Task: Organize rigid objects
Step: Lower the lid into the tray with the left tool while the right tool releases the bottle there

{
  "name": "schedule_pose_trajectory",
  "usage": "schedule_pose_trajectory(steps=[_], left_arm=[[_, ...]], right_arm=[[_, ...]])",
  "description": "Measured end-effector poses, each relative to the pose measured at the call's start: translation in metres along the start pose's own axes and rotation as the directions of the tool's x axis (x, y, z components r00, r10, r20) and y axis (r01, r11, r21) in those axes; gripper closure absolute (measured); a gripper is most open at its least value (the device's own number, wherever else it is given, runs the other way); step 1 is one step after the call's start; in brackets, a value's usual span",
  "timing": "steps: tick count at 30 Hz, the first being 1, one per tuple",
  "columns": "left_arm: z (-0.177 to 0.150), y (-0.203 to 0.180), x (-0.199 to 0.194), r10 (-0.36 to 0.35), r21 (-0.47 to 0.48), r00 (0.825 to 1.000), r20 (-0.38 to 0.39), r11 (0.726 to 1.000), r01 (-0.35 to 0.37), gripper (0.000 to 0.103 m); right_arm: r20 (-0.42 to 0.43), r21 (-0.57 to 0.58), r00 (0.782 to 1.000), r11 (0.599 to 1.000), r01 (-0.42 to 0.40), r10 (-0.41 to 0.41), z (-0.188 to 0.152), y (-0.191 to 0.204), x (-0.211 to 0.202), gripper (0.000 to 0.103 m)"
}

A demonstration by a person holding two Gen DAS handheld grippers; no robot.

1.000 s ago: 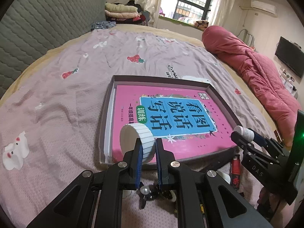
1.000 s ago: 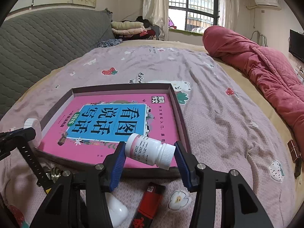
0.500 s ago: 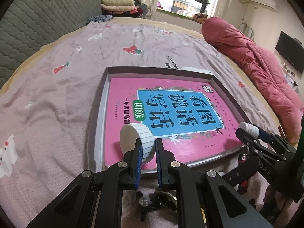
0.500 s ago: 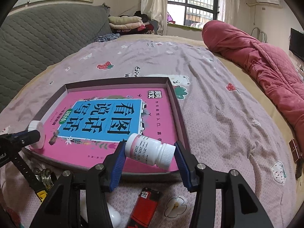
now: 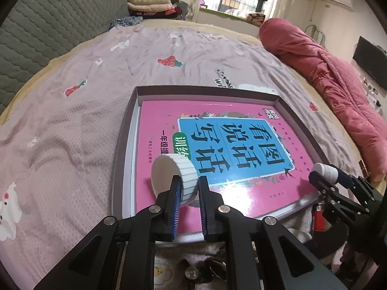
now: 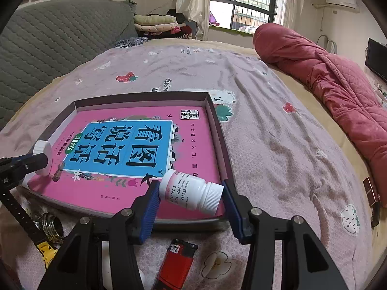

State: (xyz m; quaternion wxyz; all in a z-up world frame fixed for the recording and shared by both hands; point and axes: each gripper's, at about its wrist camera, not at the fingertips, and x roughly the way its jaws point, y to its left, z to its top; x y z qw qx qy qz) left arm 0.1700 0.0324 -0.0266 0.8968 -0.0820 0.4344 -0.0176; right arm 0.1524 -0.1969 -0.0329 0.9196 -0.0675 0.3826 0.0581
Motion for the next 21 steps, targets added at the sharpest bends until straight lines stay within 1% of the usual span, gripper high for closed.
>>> schedule_pose_trajectory(steps=[4,7,9,13,17,21], left_arm=[[0.000,-0.004,0.016,0.023,0.009,0.997,-0.079,1.000,-0.022,0.086],[-0.003,-0.007,0.017,0.039,0.021,0.997,-0.067,0.999,-0.038,0.086],[-0.005,-0.007,0.017,0.042,0.020,0.996,-0.073,0.999,-0.040,0.084],[-0.007,0.001,0.016,0.002,-0.019,0.994,-0.110,1.000,-0.004,0.083],[-0.008,0.006,0.011,-0.033,-0.033,0.994,-0.106,0.999,0.030,0.082],[-0.007,0.009,0.003,-0.073,-0.052,0.993,-0.090,0.996,0.069,0.076]], right_arm=[[-0.006,-0.002,1.000,1.000,-0.005,0.005,0.001,-0.002,-0.001,0.052],[-0.011,-0.005,1.000,1.000,-0.007,0.007,0.001,-0.003,-0.001,0.052],[-0.012,-0.005,1.000,1.000,-0.011,0.010,0.000,-0.004,-0.001,0.052],[-0.015,-0.001,1.000,1.000,-0.017,0.017,0.001,-0.006,-0.001,0.052],[-0.019,0.004,0.999,1.000,-0.030,0.030,0.001,-0.007,-0.002,0.052],[-0.019,-0.001,0.999,0.999,-0.034,0.034,0.001,-0.007,-0.003,0.052]])
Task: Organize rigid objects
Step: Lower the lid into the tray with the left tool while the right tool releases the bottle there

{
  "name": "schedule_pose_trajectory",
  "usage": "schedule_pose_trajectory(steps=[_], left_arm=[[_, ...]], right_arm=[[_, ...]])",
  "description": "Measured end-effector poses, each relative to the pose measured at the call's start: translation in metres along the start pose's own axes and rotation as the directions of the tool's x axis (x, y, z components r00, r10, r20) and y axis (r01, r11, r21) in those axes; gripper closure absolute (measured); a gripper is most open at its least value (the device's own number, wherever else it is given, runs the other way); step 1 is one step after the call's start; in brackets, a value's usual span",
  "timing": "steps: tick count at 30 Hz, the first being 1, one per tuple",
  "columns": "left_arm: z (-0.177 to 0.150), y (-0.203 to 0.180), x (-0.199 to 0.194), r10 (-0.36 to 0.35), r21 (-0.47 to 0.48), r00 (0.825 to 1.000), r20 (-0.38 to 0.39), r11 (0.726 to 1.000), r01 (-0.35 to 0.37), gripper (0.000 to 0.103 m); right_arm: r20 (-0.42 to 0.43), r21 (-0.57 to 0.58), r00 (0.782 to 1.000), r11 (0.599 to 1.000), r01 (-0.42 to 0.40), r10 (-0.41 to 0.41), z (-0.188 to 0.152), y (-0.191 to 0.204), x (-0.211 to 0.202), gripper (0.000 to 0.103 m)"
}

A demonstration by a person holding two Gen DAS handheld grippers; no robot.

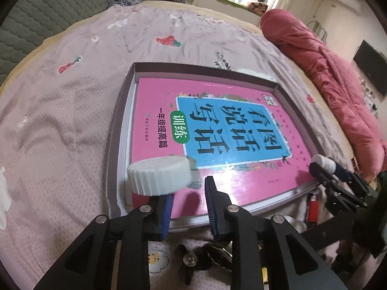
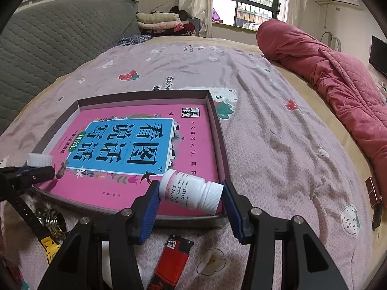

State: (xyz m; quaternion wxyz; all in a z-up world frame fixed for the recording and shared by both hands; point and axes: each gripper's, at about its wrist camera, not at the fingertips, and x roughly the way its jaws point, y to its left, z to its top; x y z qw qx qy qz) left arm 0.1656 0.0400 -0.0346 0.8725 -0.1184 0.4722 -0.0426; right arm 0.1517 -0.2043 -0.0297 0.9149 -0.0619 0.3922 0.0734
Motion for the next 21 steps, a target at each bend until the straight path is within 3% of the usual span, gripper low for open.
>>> schedule_pose_trajectory(steps=[4,9,21], left_arm=[[-0.001,-0.001,-0.007,0.002,0.011,1.000,0.001,1.000,-0.002,0.066],[-0.005,0.001,-0.013,-0.029,-0.015,1.000,-0.009,0.999,0.028,0.066],[-0.012,-0.004,-0.032,-0.029,-0.008,1.000,0.001,1.000,0.029,0.065]], right_arm=[[0.000,-0.005,1.000,1.000,-0.004,0.004,-0.001,0.000,-0.001,0.052],[0.002,-0.011,1.000,1.000,-0.009,0.009,-0.002,0.001,-0.003,0.052],[0.004,-0.019,1.000,1.000,-0.022,0.022,-0.004,-0.001,-0.007,0.053]])
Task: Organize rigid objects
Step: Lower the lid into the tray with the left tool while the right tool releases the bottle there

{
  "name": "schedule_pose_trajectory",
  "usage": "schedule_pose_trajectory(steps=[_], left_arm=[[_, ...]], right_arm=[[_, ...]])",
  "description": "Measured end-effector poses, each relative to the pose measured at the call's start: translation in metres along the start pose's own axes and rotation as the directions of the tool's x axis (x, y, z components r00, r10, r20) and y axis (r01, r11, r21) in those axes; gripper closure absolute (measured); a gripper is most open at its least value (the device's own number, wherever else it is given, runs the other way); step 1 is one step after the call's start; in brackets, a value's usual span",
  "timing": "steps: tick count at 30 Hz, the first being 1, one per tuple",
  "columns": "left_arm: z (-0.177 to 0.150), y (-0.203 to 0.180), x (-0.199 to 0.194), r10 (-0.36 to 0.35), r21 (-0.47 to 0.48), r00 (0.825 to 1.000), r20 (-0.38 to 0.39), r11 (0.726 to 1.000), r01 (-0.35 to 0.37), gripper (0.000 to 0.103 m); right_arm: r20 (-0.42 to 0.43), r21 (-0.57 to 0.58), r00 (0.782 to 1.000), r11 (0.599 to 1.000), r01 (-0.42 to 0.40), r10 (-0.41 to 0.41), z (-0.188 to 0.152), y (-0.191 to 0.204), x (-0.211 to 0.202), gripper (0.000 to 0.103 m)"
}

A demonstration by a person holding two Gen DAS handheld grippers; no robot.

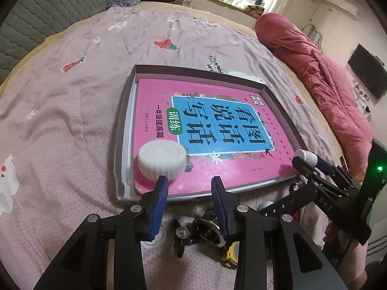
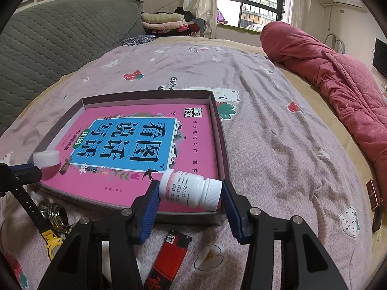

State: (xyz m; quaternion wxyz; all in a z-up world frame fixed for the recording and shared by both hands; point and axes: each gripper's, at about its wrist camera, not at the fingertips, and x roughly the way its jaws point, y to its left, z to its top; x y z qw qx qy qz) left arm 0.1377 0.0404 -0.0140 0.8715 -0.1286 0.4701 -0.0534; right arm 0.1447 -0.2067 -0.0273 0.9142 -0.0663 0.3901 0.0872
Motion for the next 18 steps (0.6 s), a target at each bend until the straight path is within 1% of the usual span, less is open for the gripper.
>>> schedule_pose_trajectory(steps=[12,18], left_arm=[[-0.001,0.006,-0.013,-0.004,-0.029,1.000,0.006,1.000,0.004,0.065],[0.003,0.008,-0.025,-0.007,-0.038,0.999,0.036,0.999,0.008,0.064]], right_arm=[[0.010,-0.007,1.000,1.000,-0.013,0.013,-0.002,0.000,-0.003,0.053],[0.012,-0.007,1.000,1.000,-0.017,0.017,-0.002,0.000,-0.004,0.053]])
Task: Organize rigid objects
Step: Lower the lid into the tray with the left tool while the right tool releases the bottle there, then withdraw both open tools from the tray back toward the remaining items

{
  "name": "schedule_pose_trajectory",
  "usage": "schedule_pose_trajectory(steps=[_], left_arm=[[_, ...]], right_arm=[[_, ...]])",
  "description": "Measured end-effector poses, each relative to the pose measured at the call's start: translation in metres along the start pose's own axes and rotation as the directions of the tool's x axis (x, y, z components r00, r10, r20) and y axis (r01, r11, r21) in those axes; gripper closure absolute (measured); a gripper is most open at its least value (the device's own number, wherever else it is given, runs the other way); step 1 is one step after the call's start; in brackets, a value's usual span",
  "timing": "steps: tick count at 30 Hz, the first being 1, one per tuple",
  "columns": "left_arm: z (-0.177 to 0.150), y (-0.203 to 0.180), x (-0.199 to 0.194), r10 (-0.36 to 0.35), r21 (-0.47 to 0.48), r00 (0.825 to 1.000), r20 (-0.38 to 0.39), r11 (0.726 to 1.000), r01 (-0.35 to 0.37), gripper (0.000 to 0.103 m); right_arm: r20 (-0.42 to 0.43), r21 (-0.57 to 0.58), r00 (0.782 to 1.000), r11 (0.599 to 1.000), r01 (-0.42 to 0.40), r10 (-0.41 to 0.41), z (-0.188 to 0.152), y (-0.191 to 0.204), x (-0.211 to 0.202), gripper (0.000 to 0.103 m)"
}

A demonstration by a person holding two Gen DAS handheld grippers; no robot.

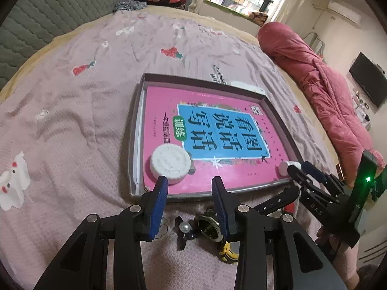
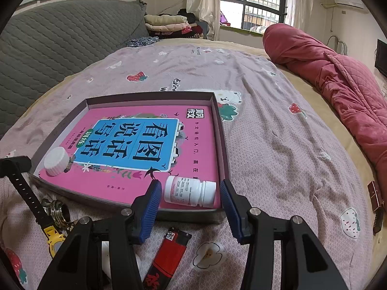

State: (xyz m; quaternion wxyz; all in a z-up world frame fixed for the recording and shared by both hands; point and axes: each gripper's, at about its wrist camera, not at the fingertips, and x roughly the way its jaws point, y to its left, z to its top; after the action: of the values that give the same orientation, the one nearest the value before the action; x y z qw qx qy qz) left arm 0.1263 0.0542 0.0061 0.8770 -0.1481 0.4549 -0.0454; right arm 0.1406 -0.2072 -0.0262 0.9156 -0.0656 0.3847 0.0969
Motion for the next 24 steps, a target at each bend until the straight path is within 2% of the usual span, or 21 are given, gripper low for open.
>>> schedule_pose_trajectory(steps=[6,10,24], left_arm=[[0.000,-0.002,-0.005,0.002,0.009,1.000,0.016,1.000,-0.002,0.063],[-0.003,-0.007,-0.005,0.009,0.028,1.000,0.015,1.000,-0.010,0.055],[-0.006,-0.013,-0.012,0.064,0.042,0.997,0.039,0.997,-0.066,0.045]], right_arm=[[0.005,-0.005,1.000,1.000,0.006,-0.006,0.000,0.001,-0.001,0.053],[0.016,-0.013,1.000,1.000,0.015,-0.015,0.001,0.003,-0.003,0.053],[0.079,-0.004,0.997,1.000,-0.003,0.003,0.004,-0.002,-0.018,0.051]])
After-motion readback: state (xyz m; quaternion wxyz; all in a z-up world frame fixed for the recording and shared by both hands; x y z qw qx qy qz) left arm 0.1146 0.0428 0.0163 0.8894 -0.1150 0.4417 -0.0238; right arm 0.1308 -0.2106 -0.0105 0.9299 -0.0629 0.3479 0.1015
